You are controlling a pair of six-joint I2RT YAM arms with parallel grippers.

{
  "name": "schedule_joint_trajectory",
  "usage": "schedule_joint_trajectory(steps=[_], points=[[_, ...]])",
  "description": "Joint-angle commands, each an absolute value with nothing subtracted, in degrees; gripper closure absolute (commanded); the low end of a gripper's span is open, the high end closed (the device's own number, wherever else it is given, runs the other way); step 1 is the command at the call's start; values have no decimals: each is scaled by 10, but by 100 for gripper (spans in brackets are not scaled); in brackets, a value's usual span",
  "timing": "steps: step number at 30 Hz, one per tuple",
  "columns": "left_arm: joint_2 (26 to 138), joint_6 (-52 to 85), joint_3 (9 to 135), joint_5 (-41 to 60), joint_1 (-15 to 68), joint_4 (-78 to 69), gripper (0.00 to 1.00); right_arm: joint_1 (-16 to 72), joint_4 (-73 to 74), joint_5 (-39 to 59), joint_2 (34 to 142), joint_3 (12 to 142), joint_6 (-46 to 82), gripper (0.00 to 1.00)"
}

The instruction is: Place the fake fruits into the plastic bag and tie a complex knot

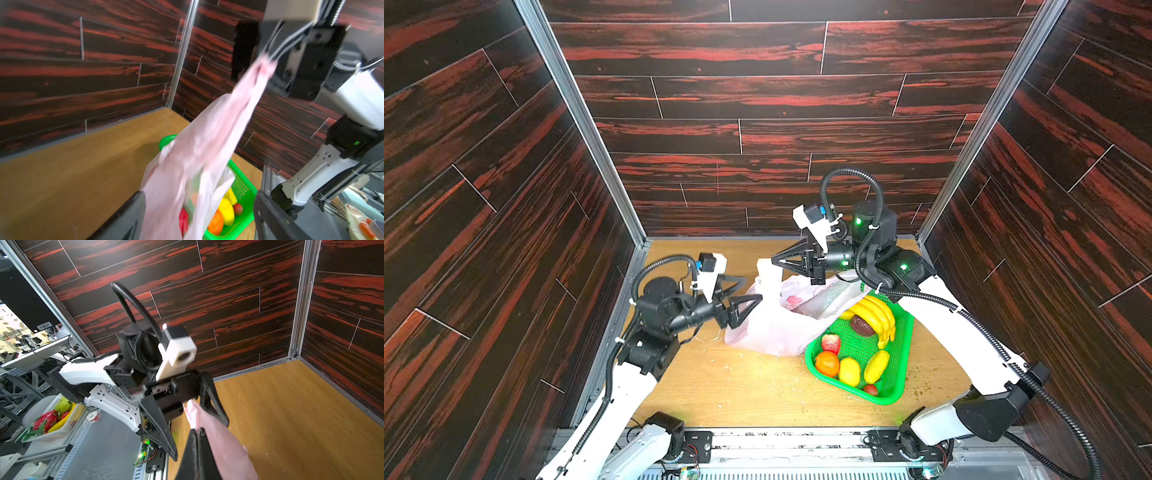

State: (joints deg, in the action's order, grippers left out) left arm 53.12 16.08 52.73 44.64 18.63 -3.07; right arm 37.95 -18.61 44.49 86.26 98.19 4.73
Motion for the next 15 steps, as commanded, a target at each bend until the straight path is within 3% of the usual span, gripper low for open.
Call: schedule_joint_trajectory(steps=[1, 11, 15], points=[[557, 163, 569, 492, 185, -62, 16, 380, -175, 461, 856, 1000, 54, 100], [618, 198, 595, 535, 205, -151, 25, 380, -162, 463, 858, 1002, 72, 100], [630, 198, 594, 548, 216, -151, 34, 381, -154, 466, 860, 1000, 85, 100]])
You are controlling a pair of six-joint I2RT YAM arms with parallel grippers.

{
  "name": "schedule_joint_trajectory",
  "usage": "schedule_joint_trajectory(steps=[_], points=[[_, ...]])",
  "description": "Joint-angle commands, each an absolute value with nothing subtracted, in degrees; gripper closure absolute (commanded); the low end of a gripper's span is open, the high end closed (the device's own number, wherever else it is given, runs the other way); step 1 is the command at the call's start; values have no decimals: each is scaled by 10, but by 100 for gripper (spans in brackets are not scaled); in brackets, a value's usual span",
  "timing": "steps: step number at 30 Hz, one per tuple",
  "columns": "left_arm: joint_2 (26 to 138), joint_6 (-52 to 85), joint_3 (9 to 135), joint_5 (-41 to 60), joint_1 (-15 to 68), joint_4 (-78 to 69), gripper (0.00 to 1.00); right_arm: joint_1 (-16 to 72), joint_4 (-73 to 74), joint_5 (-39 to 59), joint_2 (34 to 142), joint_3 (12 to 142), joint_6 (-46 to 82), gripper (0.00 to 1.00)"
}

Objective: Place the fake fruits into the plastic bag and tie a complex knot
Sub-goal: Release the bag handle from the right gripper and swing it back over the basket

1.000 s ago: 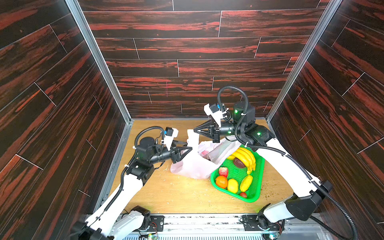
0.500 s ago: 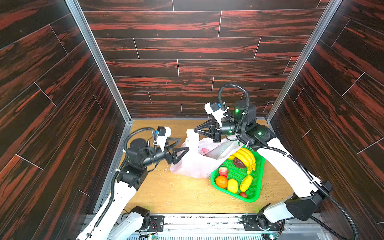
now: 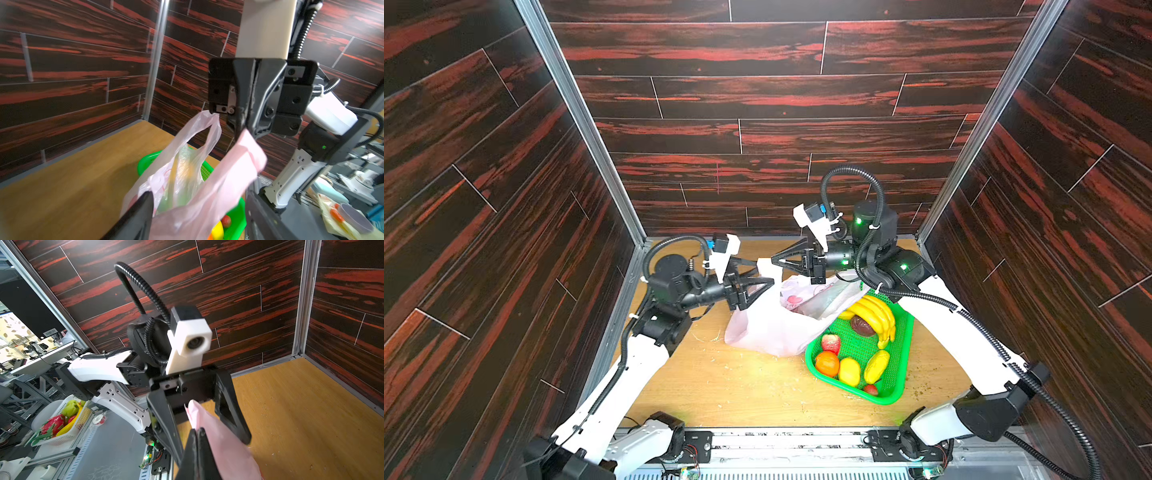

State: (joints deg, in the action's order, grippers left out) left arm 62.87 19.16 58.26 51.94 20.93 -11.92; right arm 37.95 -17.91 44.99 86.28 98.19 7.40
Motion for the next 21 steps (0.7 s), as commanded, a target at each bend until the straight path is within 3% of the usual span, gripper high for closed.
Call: schedule_joint_trajectory(steps=[1, 9, 21], points=[[630, 197, 591, 550, 217, -149, 39, 380, -152, 466, 859, 999, 88, 100], [611, 176, 545, 532, 220, -125, 74, 379, -149, 440, 853, 1000, 94, 100], [612, 168, 444, 507, 223, -120, 80, 376, -157, 434, 857, 1017, 96, 100]])
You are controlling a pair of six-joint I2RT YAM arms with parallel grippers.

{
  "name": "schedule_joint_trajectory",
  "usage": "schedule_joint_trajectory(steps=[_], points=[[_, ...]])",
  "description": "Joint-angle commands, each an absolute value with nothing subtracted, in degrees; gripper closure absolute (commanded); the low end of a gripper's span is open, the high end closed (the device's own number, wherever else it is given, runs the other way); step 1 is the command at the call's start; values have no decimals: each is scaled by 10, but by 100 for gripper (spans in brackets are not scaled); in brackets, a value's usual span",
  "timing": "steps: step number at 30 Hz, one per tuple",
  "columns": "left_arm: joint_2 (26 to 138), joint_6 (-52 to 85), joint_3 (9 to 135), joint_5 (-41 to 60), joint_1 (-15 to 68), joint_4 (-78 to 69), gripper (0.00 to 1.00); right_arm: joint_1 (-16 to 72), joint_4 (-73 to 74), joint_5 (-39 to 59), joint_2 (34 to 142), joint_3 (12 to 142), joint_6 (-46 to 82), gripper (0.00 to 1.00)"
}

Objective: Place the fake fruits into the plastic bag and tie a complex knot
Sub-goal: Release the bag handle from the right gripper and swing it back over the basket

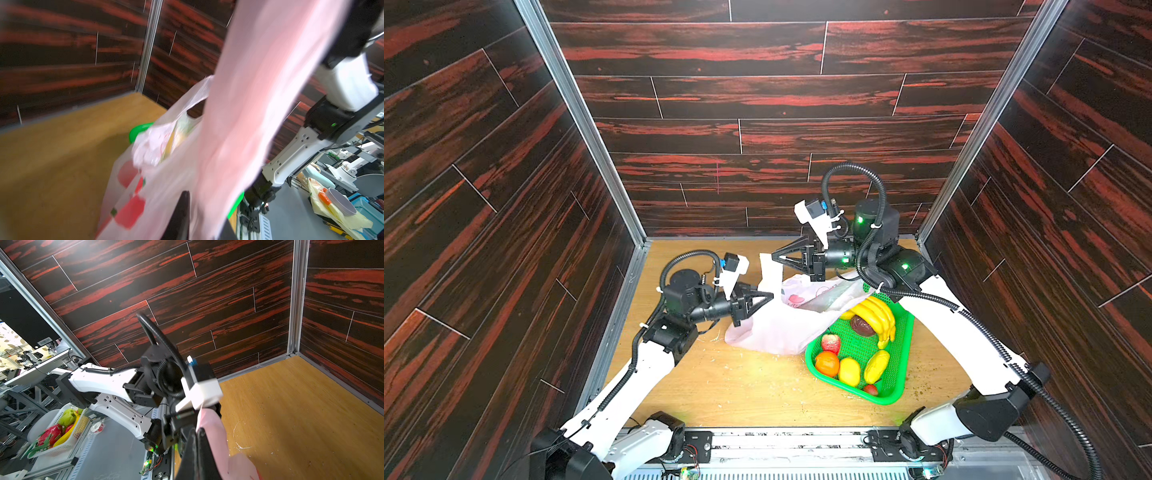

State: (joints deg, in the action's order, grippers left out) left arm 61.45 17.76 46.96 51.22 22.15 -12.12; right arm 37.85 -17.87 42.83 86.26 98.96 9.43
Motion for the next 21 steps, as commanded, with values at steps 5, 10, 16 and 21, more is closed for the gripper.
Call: schedule_joint_trajectory(steps=[5, 10, 16, 21], points=[[613, 189, 398, 501, 223, -158, 82, 375, -159, 437, 860, 1023, 96, 100], [610, 205, 372, 492, 223, -191, 89, 372, -160, 439, 863, 1026, 99, 100], [598, 203, 374, 465, 223, -182, 100, 354, -183, 432, 860, 1036, 103, 93], [597, 207, 376, 449, 222, -172, 100, 310, -221, 417, 828, 1032, 91, 59]])
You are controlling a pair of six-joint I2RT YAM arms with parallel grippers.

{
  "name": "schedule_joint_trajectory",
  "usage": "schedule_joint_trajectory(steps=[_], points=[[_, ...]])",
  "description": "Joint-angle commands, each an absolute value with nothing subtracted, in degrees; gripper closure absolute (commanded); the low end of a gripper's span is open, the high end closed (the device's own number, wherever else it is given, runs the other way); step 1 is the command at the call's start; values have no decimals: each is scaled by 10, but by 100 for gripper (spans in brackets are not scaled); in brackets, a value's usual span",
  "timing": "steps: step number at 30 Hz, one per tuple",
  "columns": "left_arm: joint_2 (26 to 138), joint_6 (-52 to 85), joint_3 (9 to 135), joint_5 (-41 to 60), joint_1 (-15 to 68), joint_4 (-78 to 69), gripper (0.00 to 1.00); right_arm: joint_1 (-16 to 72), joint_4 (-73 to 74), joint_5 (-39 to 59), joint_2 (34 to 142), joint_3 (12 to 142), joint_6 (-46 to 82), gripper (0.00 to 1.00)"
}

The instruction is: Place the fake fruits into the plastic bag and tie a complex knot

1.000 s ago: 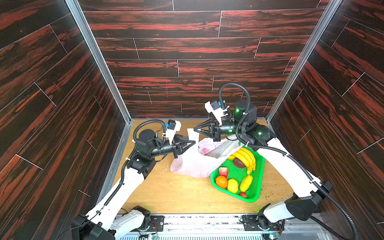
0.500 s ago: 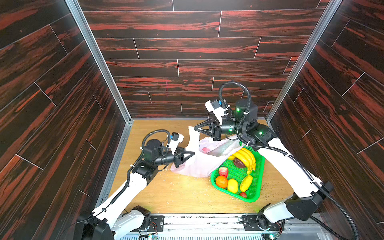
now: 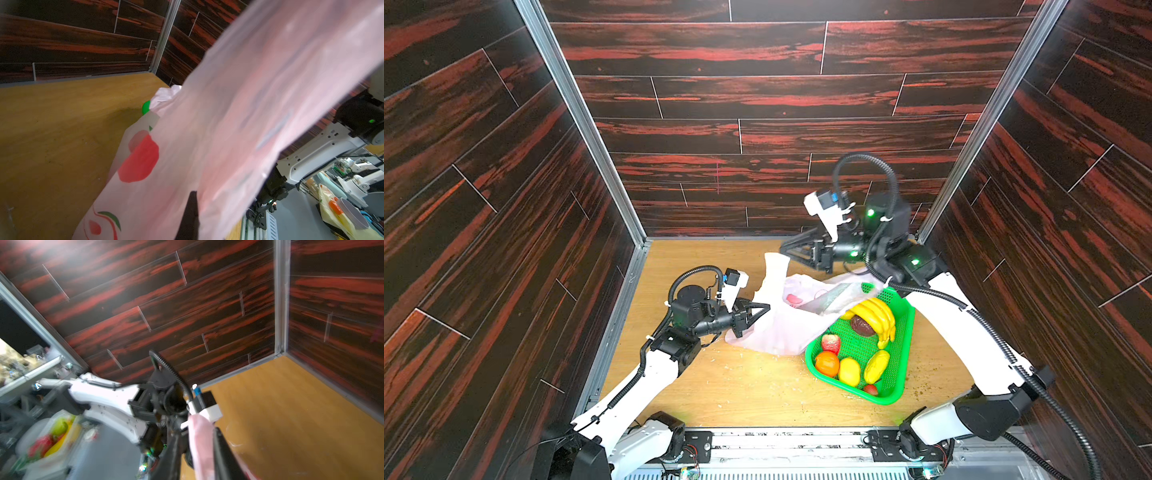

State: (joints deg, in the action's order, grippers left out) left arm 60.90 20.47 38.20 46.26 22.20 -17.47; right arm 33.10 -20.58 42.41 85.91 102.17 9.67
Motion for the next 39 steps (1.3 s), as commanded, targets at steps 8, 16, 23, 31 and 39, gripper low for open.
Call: schedule_joint_trajectory(steps=[8, 16, 23, 31, 39], points=[[595, 216, 377, 436, 215, -172, 100, 159, -251, 373, 684, 899, 89, 24], [596, 238, 380, 434, 207, -174, 100, 0, -228, 411, 523, 709, 114, 7], [602, 243, 381, 437, 205, -181, 100, -19, -103, 528, 468, 551, 162, 7], [596, 247, 382, 433, 204, -178, 100, -18, 73, 596, 493, 452, 230, 20], [595, 241, 384, 431, 202, -166, 100, -8, 160, 614, 541, 441, 273, 44]])
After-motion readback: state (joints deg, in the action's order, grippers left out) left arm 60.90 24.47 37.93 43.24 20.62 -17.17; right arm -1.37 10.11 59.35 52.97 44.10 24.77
